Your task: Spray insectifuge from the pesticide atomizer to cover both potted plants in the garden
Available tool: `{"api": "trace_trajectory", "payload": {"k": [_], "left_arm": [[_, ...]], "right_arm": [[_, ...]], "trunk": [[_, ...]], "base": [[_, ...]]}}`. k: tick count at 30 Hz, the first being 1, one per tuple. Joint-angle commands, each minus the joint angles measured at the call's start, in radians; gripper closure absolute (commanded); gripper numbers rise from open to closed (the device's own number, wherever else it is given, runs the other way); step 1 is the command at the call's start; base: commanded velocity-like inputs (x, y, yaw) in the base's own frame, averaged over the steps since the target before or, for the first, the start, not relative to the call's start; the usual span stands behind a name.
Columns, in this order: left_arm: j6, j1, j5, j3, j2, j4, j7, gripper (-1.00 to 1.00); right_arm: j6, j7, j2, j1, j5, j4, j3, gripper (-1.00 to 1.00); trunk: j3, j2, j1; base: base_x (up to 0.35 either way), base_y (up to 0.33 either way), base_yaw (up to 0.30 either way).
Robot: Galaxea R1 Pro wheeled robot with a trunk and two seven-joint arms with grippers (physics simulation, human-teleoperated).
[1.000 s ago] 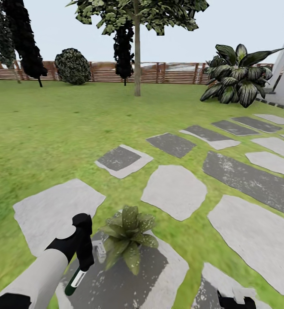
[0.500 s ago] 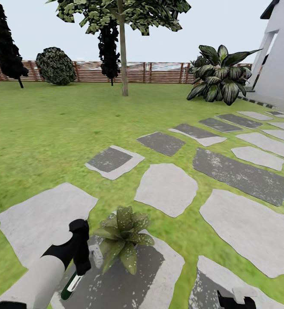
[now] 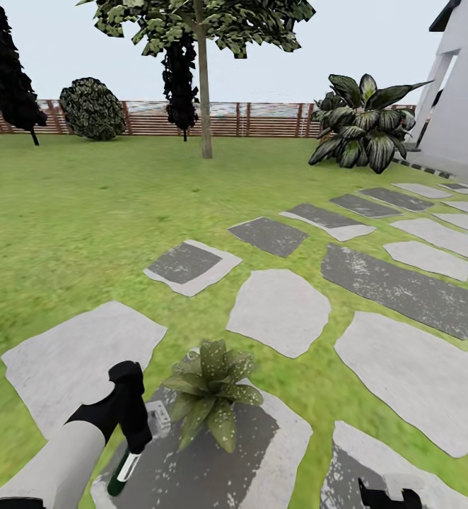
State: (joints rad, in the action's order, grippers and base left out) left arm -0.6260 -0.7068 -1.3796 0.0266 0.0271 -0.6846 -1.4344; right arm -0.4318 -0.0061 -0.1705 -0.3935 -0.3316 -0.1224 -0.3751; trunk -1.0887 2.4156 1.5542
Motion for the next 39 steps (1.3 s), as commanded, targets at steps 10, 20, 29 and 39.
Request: {"api": "trace_trajectory", "payload": {"k": [10, 20, 29, 39], "left_arm": [[-0.009, 0.001, 0.063, 0.003, 0.010, -0.001, 0.003, 1.00], [-0.013, 0.001, 0.057, 0.005, 0.010, 0.000, 0.005, 1.00], [-0.017, 0.001, 0.058, 0.005, 0.010, 0.000, 0.004, 1.00], [-0.018, -0.001, 0.056, 0.005, 0.010, -0.011, 0.003, 1.00]], "right_arm": [[-0.004, 0.000, 0.000, -0.001, -0.010, 0.001, -0.008, -1.00], [-0.004, -0.001, 0.000, -0.001, -0.010, 0.001, -0.008, -1.00], [-0.004, -0.001, 0.000, -0.001, -0.010, 0.001, -0.008, -1.00], [-0.004, -0.001, 0.002, -0.001, -0.010, 0.001, -0.008, -1.00]], "trunk": [[-0.001, 0.000, 0.000], [-0.001, 0.000, 0.000], [-0.001, 0.000, 0.000], [-0.001, 0.000, 0.000]], "base": [[0.000, 0.028, -0.244], [-0.113, 0.266, -0.209], [-0.014, 0.325, -0.132], [0.000, 0.095, -0.225]]}}
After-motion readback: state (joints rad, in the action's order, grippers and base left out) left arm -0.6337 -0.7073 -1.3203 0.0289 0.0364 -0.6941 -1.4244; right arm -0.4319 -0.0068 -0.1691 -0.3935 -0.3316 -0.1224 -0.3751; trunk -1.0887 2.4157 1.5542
